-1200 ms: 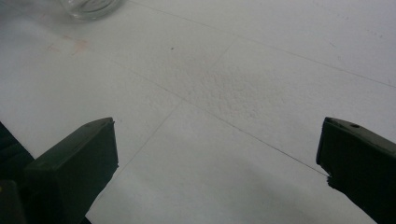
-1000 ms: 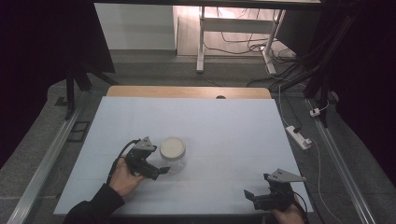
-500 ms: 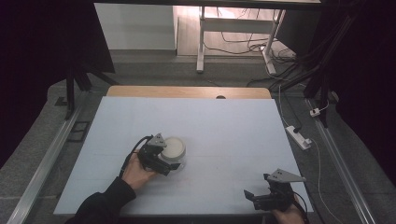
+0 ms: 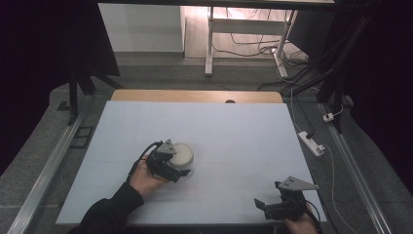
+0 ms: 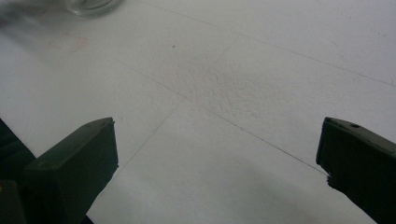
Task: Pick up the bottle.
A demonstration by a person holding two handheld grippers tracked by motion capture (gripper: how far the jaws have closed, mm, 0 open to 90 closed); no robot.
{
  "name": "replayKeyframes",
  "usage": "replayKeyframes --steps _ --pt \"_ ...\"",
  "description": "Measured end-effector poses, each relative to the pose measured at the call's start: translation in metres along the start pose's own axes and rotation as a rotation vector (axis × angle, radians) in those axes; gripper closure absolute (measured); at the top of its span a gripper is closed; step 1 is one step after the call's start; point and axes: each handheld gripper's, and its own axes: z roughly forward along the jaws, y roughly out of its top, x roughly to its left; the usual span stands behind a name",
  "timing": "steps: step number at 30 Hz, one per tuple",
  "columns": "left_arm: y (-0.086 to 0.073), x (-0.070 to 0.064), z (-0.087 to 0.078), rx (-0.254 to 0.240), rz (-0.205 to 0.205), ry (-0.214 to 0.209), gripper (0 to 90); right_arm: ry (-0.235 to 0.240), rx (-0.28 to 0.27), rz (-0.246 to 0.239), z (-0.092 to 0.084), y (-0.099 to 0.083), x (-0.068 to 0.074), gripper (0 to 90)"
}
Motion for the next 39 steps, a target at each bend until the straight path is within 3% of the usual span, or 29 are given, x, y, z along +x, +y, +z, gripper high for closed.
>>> replayKeyframes --steps 17,24,39 --pt "0.002 0.000 -0.001 0.004 -0.002 0.006 7.7 -0.002 -0.001 0.000 0.000 0.000 0.000 0.0" --pt "0.006 -0.002 -0.008 -0.014 0.008 0.010 7.7 -0.003 0.000 0.003 0.000 0.000 0.000 0.0" --pt "0.026 -0.015 -0.016 -0.016 0.060 -0.042 7.7 -0.003 -0.001 0.004 0.000 0.000 -0.001 0.0"
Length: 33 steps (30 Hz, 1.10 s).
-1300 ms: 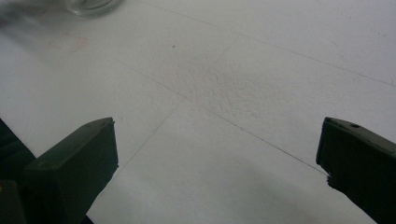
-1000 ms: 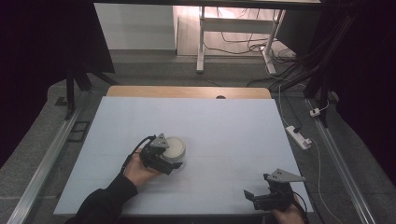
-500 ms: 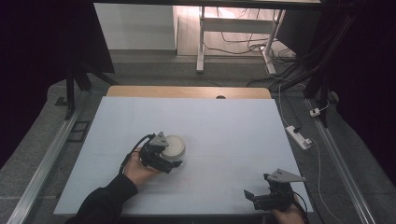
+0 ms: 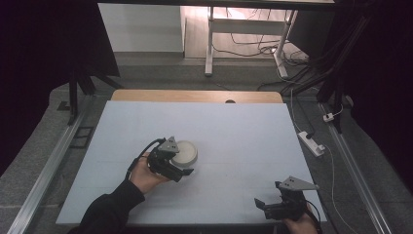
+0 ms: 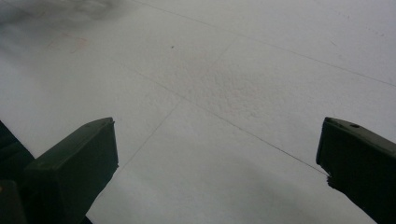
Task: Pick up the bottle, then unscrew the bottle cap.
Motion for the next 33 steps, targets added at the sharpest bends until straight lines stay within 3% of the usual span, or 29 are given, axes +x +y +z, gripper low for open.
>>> replayKeyframes --steps 10,22,33 --pt "0.010 -0.015 -0.002 0.001 0.044 -0.036 7.7 -0.001 0.000 -0.002 0.000 0.000 0.000 0.0" --pt "0.016 -0.032 -0.003 -0.006 0.061 -0.075 7.7 0.000 -0.001 -0.006 0.000 0.000 0.001 0.0" --pt "0.016 -0.034 -0.002 0.002 0.069 -0.077 7.7 -0.002 -0.010 -0.005 -0.001 0.000 0.001 0.0"
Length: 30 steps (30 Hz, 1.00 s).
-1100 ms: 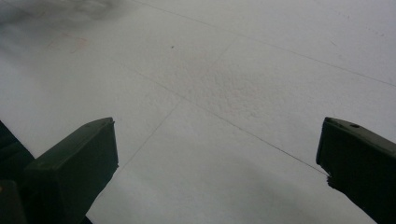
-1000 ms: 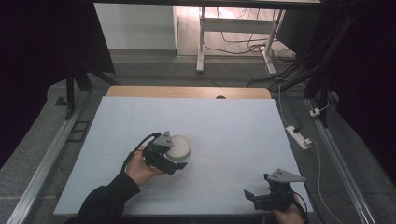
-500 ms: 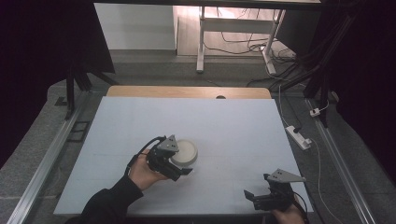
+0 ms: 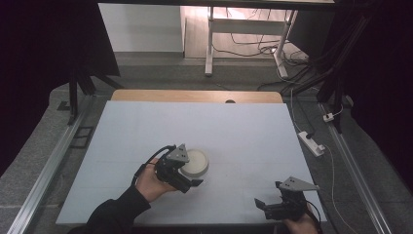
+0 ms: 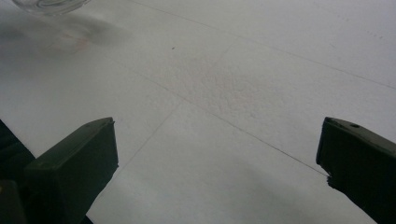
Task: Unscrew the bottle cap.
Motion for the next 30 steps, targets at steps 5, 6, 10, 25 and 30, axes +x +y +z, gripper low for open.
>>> replayKeyframes --steps 5,6,10,25,30 --pt "-0.002 0.001 0.000 -0.001 -0.001 0.007 7.7 0.021 -0.015 0.018 -0.002 0.000 -0.002 0.0" --pt "-0.002 0.001 0.000 0.000 -0.002 0.007 7.7 0.023 -0.019 0.024 -0.002 0.000 -0.003 0.0" --pt "-0.003 0.001 0.001 -0.004 -0.002 0.012 7.7 0.031 -0.033 0.031 -0.004 0.001 -0.004 0.0" --pt "-0.004 0.002 0.000 -0.011 -0.003 0.009 7.7 0.111 -0.086 -0.055 -0.002 0.019 0.016 0.0" --pt "-0.004 0.001 0.000 -0.012 0.000 0.008 7.8 0.144 -0.108 -0.103 0.001 0.030 0.026 0.0"
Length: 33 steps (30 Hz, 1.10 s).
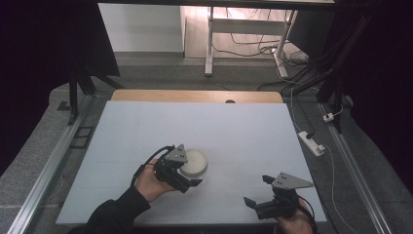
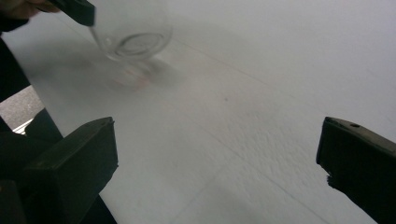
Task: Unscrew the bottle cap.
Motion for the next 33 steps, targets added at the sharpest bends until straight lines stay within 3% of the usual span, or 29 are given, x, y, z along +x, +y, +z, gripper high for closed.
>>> replayKeyframes --steps 4,11,18,33 --pt "0.000 -0.002 0.000 0.000 0.002 0.000 7.8 0.027 -0.013 -0.031 0.005 0.010 0.006 0.0" --pt "0.001 -0.003 0.000 0.005 0.013 0.002 7.8 0.091 -0.012 -0.010 0.015 0.025 0.011 0.0" --pt "0.000 -0.003 0.001 0.008 0.016 -0.001 7.8 0.085 0.025 -0.052 0.028 0.041 0.019 0.0" --pt "0.000 -0.005 0.005 0.019 0.030 -0.014 7.8 0.108 0.004 -0.126 0.049 0.069 0.035 0.0"
